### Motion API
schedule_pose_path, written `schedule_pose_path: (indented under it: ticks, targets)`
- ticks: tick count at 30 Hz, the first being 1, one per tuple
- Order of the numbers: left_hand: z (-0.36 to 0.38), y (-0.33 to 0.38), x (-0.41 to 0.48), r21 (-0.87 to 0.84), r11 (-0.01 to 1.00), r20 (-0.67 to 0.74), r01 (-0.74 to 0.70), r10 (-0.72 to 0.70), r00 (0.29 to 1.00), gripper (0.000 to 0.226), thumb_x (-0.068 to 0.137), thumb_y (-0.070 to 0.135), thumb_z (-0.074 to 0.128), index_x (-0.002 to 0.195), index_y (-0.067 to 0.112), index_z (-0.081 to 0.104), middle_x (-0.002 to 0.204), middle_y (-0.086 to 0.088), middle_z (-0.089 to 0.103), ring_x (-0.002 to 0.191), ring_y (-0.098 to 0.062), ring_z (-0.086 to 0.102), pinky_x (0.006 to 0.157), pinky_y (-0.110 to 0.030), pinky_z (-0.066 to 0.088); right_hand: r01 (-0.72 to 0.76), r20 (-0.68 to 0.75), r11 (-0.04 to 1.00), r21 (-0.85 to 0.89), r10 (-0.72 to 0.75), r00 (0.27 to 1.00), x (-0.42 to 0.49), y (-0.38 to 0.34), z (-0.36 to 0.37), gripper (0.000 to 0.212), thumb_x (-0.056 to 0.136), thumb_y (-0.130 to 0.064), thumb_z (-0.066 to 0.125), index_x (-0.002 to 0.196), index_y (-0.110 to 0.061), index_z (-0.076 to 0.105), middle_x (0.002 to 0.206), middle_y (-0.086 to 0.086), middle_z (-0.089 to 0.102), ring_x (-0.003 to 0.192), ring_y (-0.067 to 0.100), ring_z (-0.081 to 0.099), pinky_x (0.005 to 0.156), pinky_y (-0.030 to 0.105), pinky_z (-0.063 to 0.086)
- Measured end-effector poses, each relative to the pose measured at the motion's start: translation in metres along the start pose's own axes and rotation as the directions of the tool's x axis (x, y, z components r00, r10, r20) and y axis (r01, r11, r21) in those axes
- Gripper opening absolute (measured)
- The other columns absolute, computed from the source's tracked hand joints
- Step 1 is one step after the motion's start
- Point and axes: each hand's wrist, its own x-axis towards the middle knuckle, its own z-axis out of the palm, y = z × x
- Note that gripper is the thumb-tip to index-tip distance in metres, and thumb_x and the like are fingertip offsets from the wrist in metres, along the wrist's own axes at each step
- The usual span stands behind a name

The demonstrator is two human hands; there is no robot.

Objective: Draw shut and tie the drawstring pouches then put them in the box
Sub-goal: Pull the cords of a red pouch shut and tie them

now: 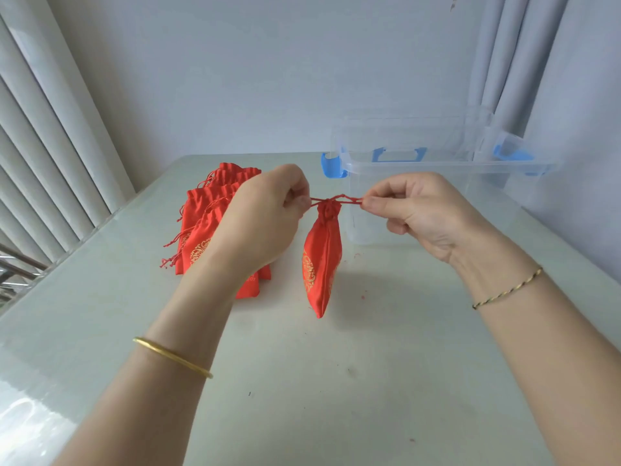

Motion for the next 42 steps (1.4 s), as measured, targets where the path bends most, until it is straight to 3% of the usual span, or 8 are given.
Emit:
schedule_pose_path:
  ticks: [6,9,12,15,26,32,37,42]
  targets:
    - [0.004,-0.002,-0.001,-0.164,0.984,0.145,0.065,-0.041,0.989,0.011,0.09,0.002,0.049,0.084,0.009,0.055,0.074,0.001,0.066,0.07,-0.012,0.064,0.064,-0.023,0.049,-0.035,0.101,0.971,-0.237,0.06,0.993,-0.008,-0.002,-0.002,0.005,0.08,-0.012,0.07,0.083,-0.015,0.068,0.068,-0.003,0.058,0.046,0.007,0.043,0.041,0.016,0.03]
    - [0.001,0.006,-0.002,-0.231,0.971,0.137,0.054,-0.022,0.99,0.015,0.09,0.003,0.05,0.081,0.013,0.054,0.076,0.0,0.067,0.069,-0.008,0.064,0.061,-0.021,0.05,0.041,0.163,0.965,-0.259,0.002,0.987,-0.017,-0.015,-0.002,0.033,0.077,-0.022,0.073,0.108,-0.019,0.064,0.09,-0.005,0.062,0.054,0.01,0.053,0.043,0.02,0.034]
    - [-0.001,0.015,-0.004,-0.289,0.956,0.121,0.037,-0.002,0.993,0.016,0.091,0.004,0.05,0.08,0.015,0.053,0.077,-0.002,0.068,0.066,-0.004,0.063,0.063,-0.023,0.051,0.157,0.227,0.941,-0.299,-0.09,0.97,-0.025,-0.023,0.01,0.026,0.075,-0.017,0.074,0.1,-0.016,0.066,0.089,0.006,0.065,0.056,0.015,0.055,0.045,0.026,0.039]
    - [-0.011,0.031,0.007,-0.327,0.945,0.124,0.002,0.041,0.991,0.016,0.09,0.004,0.05,0.079,0.015,0.054,0.075,-0.002,0.067,0.066,-0.005,0.063,0.064,-0.026,0.051,0.203,0.17,0.93,-0.306,-0.156,0.973,-0.022,-0.034,0.01,0.011,0.077,-0.009,0.069,0.088,-0.008,0.066,0.078,0.024,0.065,0.057,0.024,0.054,0.047,0.033,0.04]
    - [-0.006,0.044,0.087,-0.4,0.902,0.044,0.166,-0.162,0.986,0.011,0.088,0.007,0.05,0.087,0.015,0.057,0.078,0.001,0.062,0.066,-0.006,0.059,0.053,-0.014,0.046,0.258,-0.249,0.931,-0.26,-0.323,0.913,0.067,-0.119,-0.048,0.017,0.081,-0.008,0.065,0.071,-0.016,0.054,0.065,0.004,0.058,0.048,0.009,0.056,0.041,0.019,0.046]
    - [0.015,0.023,0.102,-0.354,0.893,0.116,0.278,-0.253,0.96,0.015,0.088,0.006,0.047,0.083,0.017,0.055,0.078,0.003,0.057,0.069,-0.006,0.056,0.059,-0.021,0.047,-0.083,-0.135,0.758,-0.647,-0.007,0.991,0.138,-0.076,-0.036,0.015,0.077,-0.001,0.064,0.092,-0.002,0.063,0.065,0.013,0.06,0.065,0.029,0.065,0.07,0.041,0.058]
    - [0.023,0.007,0.109,-0.347,0.883,0.11,0.316,-0.297,0.949,0.014,0.089,0.005,0.046,0.097,0.01,0.056,0.079,0.003,0.054,0.072,-0.007,0.056,0.064,-0.024,0.049,-0.136,-0.047,0.52,-0.843,0.18,0.982,0.173,-0.048,-0.017,0.016,0.082,-0.007,0.063,0.07,-0.008,0.054,0.049,0.005,0.061,0.029,0.011,0.053,0.073,0.028,0.053]
    - [0.024,-0.004,0.11,-0.342,0.88,0.101,0.33,-0.315,0.944,0.015,0.09,0.006,0.046,0.1,0.01,0.056,0.082,0.002,0.055,0.076,-0.009,0.057,0.066,-0.023,0.05,-0.24,-0.034,0.512,-0.825,0.38,0.924,0.187,-0.033,-0.005,0.018,0.088,-0.01,0.056,0.07,-0.008,0.055,0.036,-0.002,0.058,0.031,0.006,0.055,0.076,0.024,0.049]
